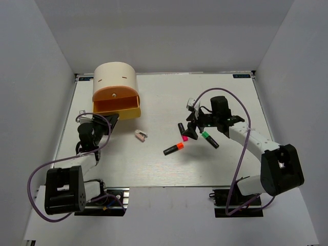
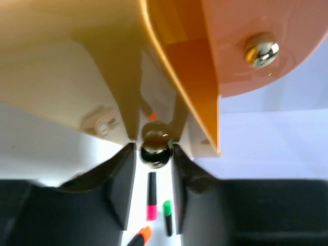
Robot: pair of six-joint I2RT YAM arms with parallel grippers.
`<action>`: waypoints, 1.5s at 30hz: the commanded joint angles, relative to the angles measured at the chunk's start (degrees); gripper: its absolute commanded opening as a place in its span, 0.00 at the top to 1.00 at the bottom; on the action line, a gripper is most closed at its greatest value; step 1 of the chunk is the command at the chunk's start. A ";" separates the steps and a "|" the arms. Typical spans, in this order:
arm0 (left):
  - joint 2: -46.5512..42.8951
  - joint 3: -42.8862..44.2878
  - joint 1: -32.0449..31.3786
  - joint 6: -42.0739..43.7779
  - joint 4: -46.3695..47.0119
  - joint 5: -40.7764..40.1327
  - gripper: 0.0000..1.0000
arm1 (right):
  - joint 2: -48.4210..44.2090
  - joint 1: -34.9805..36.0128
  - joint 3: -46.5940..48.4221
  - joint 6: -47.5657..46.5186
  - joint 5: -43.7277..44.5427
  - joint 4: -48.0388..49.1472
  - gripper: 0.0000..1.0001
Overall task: Sort the stationery into containers
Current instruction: Open the drawer in the storage box, then pick up the pen from the center of the board.
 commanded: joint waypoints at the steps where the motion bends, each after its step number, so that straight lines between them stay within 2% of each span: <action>1: -1.58 -0.78 0.33 2.57 -4.94 1.15 0.48 | 1.50 0.00 3.28 4.33 0.79 1.48 0.10; 4: -1.58 0.35 0.33 2.57 -5.56 1.15 0.31 | 4.22 0.52 5.12 5.47 2.72 -0.28 0.10; 8: -3.69 1.49 0.33 4.75 -9.15 1.15 0.27 | 9.50 0.44 11.52 10.04 8.95 -4.32 0.10; 12: -8.87 4.56 0.33 11.16 -19.42 1.15 0.26 | 15.38 1.32 14.44 11.80 15.71 -7.22 0.37; 14: -12.72 6.24 0.33 14.86 -28.64 1.15 0.26 | 17.14 2.02 15.14 12.95 17.67 -7.31 0.54; 15: -14.05 8.16 0.33 18.71 -35.20 1.15 0.26 | 17.50 2.72 15.49 14.26 20.81 -7.40 0.55; 17: -17.73 10.10 0.33 22.42 -41.56 0.63 0.26 | 18.46 3.59 15.67 14.62 23.37 -7.66 0.60; 19: -19.94 12.74 0.33 26.99 -47.63 -0.69 0.26 | 18.82 4.13 15.85 14.80 25.75 -8.01 0.60; 22: -23.28 14.60 -0.29 30.94 -58.00 -0.18 0.25 | 20.14 5.97 16.02 16.11 30.30 -7.84 0.53; 30: -31.46 16.27 -0.29 34.83 -67.78 0.36 0.25 | 24.27 10.01 17.96 18.57 35.76 -7.32 0.24; 35: -34.45 17.49 -0.29 34.83 -69.89 0.36 0.25 | 25.68 10.89 17.17 19.10 40.68 -6.52 0.27; 40: -34.98 18.64 -0.29 34.83 -71.39 0.36 0.25 | 26.90 11.77 15.76 18.75 44.74 -5.47 0.39; 45: -35.51 18.64 -0.29 34.83 -71.92 0.36 0.25 | 27.79 11.78 15.15 18.49 43.79 -6.08 0.54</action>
